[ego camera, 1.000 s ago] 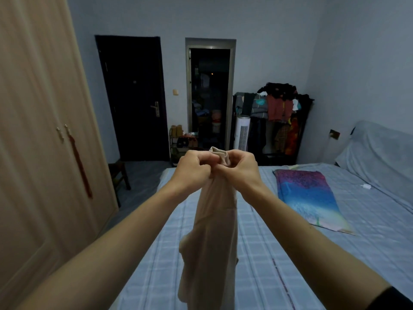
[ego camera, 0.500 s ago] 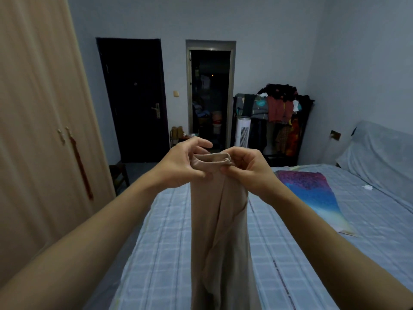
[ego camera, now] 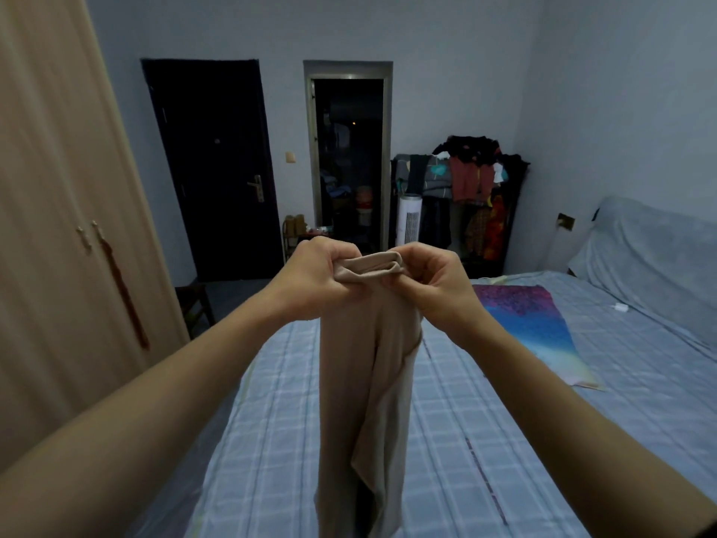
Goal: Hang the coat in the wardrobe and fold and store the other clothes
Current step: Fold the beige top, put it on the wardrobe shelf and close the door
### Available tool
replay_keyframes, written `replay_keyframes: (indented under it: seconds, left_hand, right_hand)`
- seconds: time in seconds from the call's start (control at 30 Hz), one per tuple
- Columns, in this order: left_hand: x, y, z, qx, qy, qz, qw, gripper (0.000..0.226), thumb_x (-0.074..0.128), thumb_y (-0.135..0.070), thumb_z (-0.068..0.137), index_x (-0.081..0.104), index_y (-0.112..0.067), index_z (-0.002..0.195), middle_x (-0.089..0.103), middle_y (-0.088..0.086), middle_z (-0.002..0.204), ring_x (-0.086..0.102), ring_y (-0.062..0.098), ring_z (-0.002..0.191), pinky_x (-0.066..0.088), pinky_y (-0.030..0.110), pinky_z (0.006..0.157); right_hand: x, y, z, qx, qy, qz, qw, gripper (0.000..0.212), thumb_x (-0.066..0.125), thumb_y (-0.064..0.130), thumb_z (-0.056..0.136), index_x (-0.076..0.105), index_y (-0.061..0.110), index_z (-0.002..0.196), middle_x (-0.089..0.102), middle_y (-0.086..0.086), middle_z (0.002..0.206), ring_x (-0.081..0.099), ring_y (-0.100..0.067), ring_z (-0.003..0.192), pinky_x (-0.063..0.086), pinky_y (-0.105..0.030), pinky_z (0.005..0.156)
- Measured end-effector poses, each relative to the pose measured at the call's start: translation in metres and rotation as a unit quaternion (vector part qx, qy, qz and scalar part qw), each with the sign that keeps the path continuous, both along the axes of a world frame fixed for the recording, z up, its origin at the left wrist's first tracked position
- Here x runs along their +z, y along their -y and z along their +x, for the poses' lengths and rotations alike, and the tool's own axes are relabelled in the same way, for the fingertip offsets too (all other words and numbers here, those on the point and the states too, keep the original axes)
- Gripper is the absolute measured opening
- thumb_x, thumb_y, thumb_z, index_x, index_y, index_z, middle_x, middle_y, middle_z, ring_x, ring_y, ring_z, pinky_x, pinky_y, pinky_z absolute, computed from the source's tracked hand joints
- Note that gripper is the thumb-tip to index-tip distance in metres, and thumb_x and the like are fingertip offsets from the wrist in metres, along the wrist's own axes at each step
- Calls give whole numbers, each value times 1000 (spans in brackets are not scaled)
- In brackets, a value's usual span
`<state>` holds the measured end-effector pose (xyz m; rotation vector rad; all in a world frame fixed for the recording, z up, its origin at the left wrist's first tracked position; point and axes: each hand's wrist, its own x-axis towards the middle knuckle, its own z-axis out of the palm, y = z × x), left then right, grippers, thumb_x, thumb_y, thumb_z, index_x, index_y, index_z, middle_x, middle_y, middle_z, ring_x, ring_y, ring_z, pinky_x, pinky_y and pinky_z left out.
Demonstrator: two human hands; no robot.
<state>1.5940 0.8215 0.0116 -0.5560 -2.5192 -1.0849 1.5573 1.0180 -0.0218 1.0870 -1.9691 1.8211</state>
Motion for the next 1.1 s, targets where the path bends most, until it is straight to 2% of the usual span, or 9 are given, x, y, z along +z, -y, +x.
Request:
replay_keyframes:
  seconds: [0.1,0.23,0.4,0.5,0.6,0.8,0.93,1.03,1.1]
  left_hand:
    - [6,2,0,-6,-10,-21,1000,14,80,-25,77,71,-16,72,65,14,67,55,6,60,43,24,55]
    - [6,4,-3,7,-19,-29,999,19,82,-32,78,72,-18,71,65,6,63,54,4,58,43,22,53]
    - [14,12,-5,34,-38,-28,998,21,82,-35,78,71,-19,71,66,8,65,55,5,60,43,19,54]
    - [20,16,-6,45,-55,-40,997,24,82,-39,78,72,-19,70,65,9,64,52,4,57,41,18,52]
    - [23,22,-7,55,-63,-52,995,24,82,-38,78,70,-19,68,63,9,63,50,3,55,38,15,51]
    - [16,38,-6,34,-48,-61,996,17,79,-36,80,72,-21,74,66,8,65,59,8,61,46,19,54]
    - [12,57,-8,57,-53,-81,994,9,77,-31,84,72,-25,80,70,5,74,68,21,74,56,36,66]
    - [16,67,-9,56,-61,-65,994,8,78,-26,84,72,-22,81,69,7,75,66,26,73,52,35,63]
    - [20,69,-9,48,-66,-38,996,9,78,-26,84,72,-20,82,68,10,75,61,18,67,46,31,61]
  right_hand:
    - [-8,-4,0,2,4,-3,1000,12,68,4,91,70,3,102,68,-21,85,61,-17,79,52,-31,73]
    - [-34,-8,0,8,53,-7,999,19,74,-1,84,69,9,99,71,3,81,64,-8,77,51,-22,68]
    - [-85,-13,2,-9,126,17,992,32,85,3,72,72,15,99,77,-7,95,74,-23,89,60,-36,76]
    - [-110,-10,6,-16,140,20,990,28,82,-3,73,74,17,91,77,-5,91,74,-19,86,59,-32,73]
    - [-122,-8,9,-32,148,23,988,15,75,-5,81,75,8,89,76,-7,85,74,-17,80,58,-27,69]
    - [-126,-14,-9,-124,112,52,985,15,73,3,84,73,15,76,70,-1,69,64,-9,66,56,-38,60]
    - [-114,-28,-28,-176,57,99,978,23,67,7,90,66,22,72,61,8,64,54,-5,61,43,-23,55]
    - [-94,-35,-36,-185,25,97,978,19,63,2,91,67,16,79,61,2,66,52,-3,61,40,-21,55]
    - [-80,-39,-35,-187,-1,94,978,16,62,2,92,66,12,81,60,5,66,51,1,60,38,-15,54]
